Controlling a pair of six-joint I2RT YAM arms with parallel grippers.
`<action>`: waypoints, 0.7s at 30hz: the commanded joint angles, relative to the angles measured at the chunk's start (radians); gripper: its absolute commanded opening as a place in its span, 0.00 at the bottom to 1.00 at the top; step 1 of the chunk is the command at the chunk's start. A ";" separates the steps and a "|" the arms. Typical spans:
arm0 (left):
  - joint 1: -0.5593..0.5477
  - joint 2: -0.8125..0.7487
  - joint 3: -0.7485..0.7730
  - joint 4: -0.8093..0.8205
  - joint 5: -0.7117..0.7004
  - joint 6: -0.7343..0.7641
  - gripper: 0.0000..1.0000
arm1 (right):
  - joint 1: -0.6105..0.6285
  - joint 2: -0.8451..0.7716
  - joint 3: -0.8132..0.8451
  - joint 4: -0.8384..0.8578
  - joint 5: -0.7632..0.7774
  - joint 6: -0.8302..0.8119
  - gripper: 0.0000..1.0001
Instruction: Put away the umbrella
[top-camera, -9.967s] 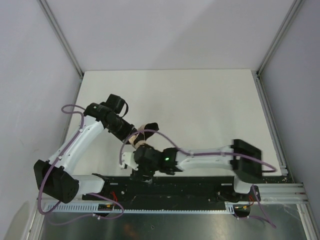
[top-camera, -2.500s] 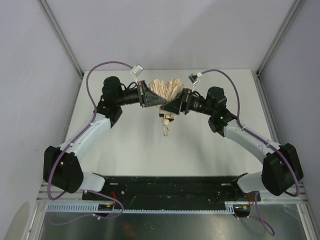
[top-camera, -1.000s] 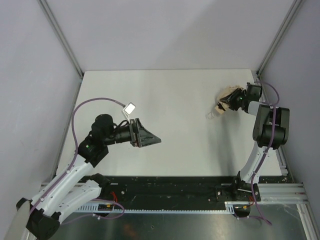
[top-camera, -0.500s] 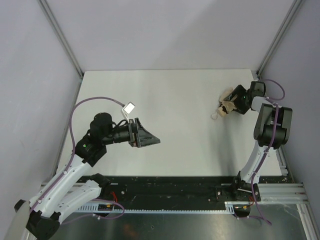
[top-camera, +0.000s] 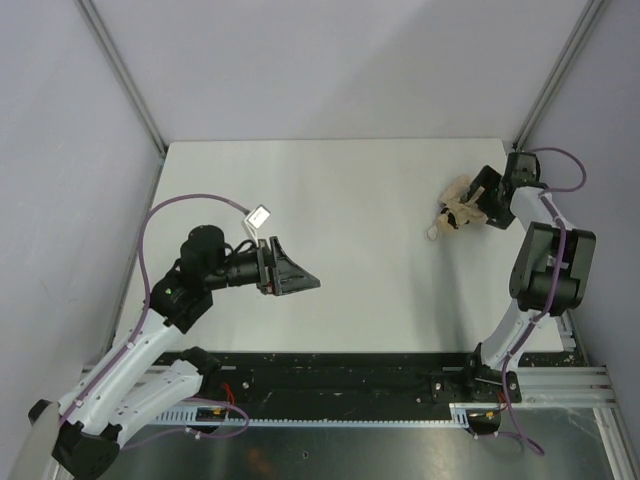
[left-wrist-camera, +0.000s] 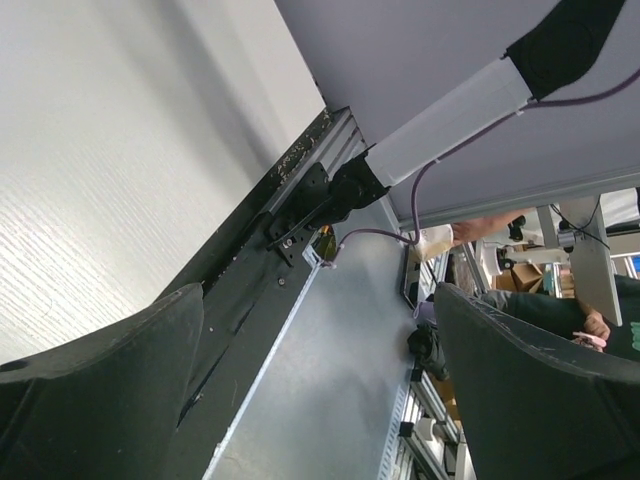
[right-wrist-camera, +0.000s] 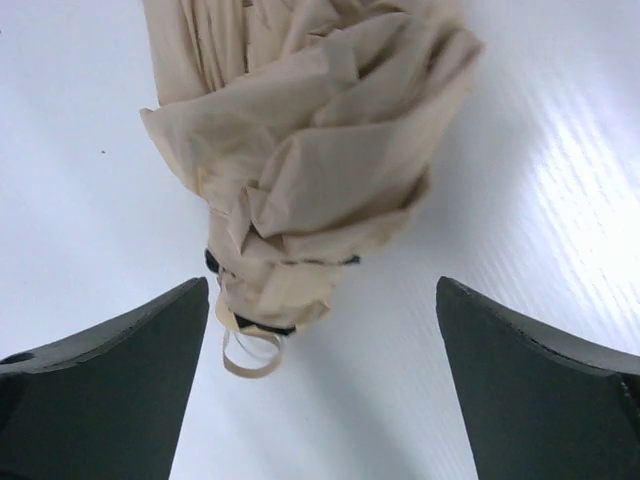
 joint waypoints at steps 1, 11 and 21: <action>-0.006 -0.030 0.039 0.001 -0.027 0.021 0.99 | 0.007 -0.152 0.035 -0.151 0.194 -0.037 0.99; -0.007 -0.263 -0.007 -0.002 -0.376 0.109 0.99 | 0.466 -0.552 -0.152 -0.280 0.502 -0.061 0.99; -0.007 -0.525 -0.066 0.019 -0.628 0.149 1.00 | 1.068 -1.073 -0.346 -0.218 0.684 -0.027 0.99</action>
